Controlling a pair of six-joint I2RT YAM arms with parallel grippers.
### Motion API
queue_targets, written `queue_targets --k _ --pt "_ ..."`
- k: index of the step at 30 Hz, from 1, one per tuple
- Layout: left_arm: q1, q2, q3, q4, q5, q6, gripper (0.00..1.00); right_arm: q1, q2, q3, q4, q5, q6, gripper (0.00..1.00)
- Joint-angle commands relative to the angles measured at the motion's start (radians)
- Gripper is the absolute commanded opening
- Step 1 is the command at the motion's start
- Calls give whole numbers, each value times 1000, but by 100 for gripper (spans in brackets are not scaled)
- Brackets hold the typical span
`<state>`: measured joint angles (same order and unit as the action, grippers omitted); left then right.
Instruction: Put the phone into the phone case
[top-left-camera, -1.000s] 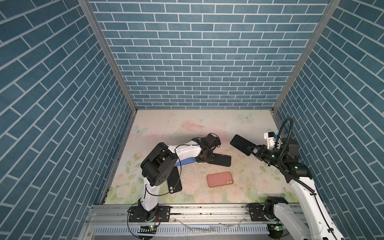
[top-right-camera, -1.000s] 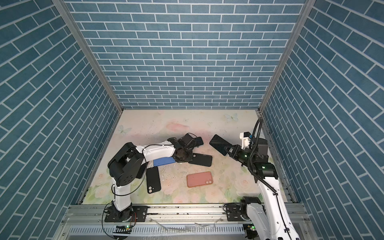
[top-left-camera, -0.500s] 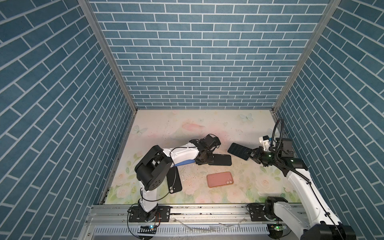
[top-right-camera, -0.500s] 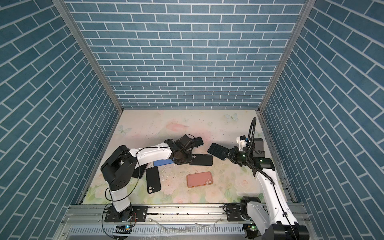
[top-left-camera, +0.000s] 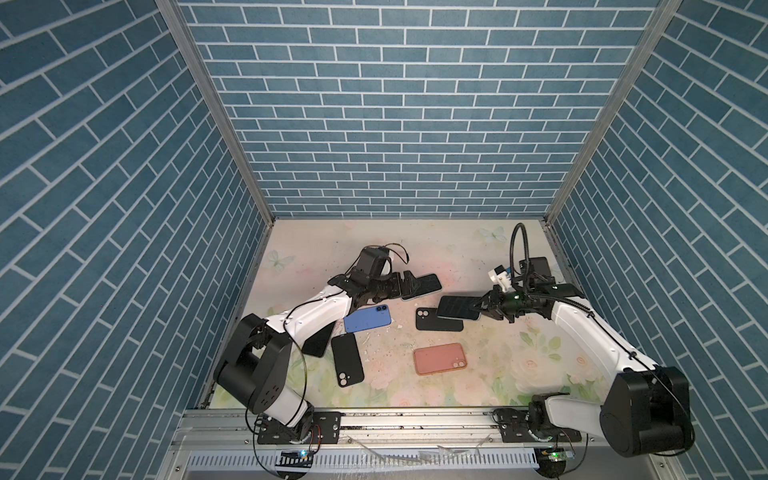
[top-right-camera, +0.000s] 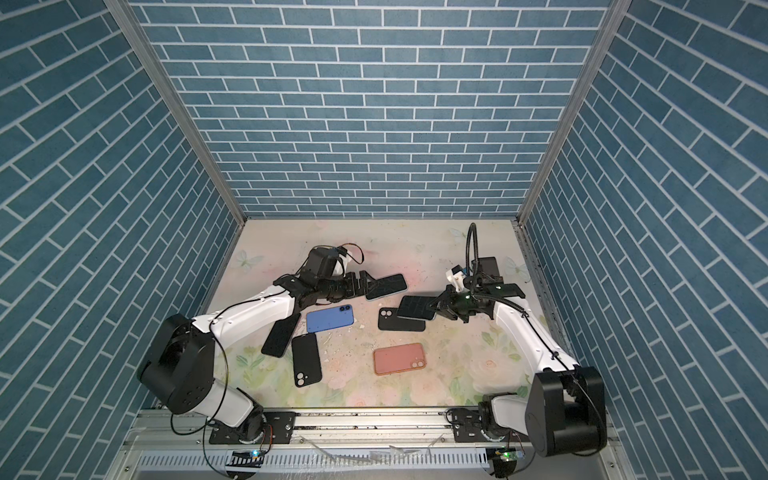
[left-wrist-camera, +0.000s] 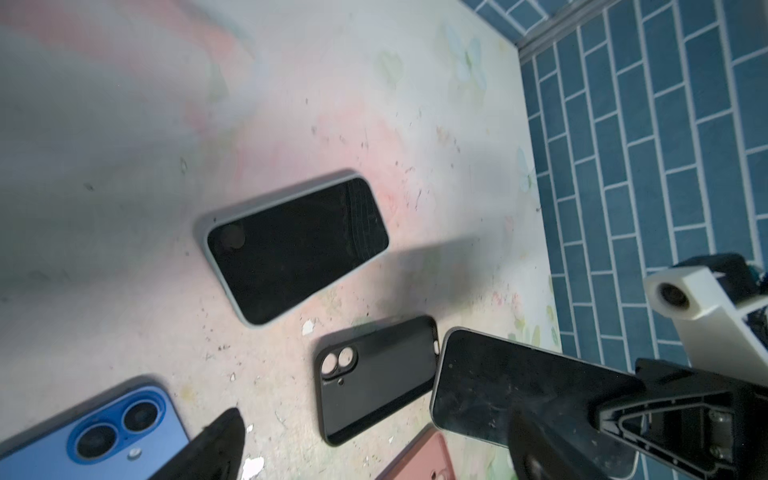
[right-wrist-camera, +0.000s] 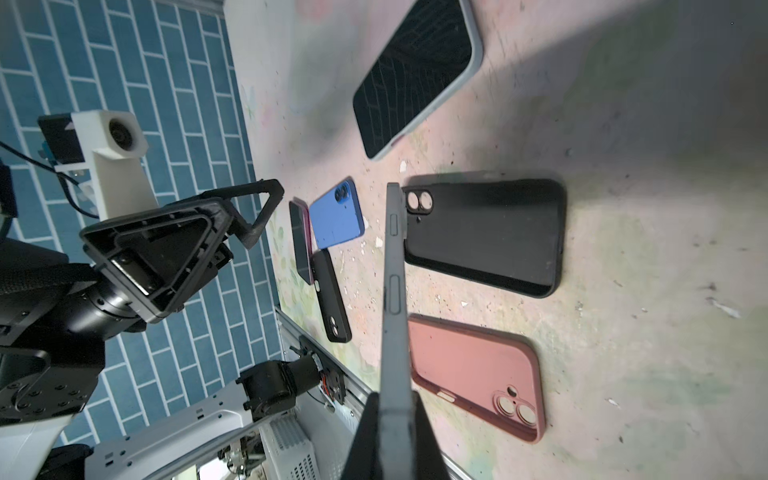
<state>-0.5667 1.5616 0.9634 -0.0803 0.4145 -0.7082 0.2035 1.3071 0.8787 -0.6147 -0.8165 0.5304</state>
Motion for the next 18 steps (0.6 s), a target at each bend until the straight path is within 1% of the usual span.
queue_targets --k 1,3,7,10,15,18 --pt "3 10 -36 95 100 5 100 20 47 45 17 -48 -66 0" --pt "4 24 -55 110 124 1 99 35 100 58 31 -78 -77 0" --pt "4 57 -77 142 145 -12 100 61 191 103 27 -77 -112 0" --pt "2 83 -92 191 163 -37 100 65 233 120 50 -87 -116 0" --pt "-1 129 -101 249 197 -84 100 68 298 147 33 -113 -140 0" --pt "-6 146 -102 269 208 -104 100 75 308 145 28 -116 -143 0"
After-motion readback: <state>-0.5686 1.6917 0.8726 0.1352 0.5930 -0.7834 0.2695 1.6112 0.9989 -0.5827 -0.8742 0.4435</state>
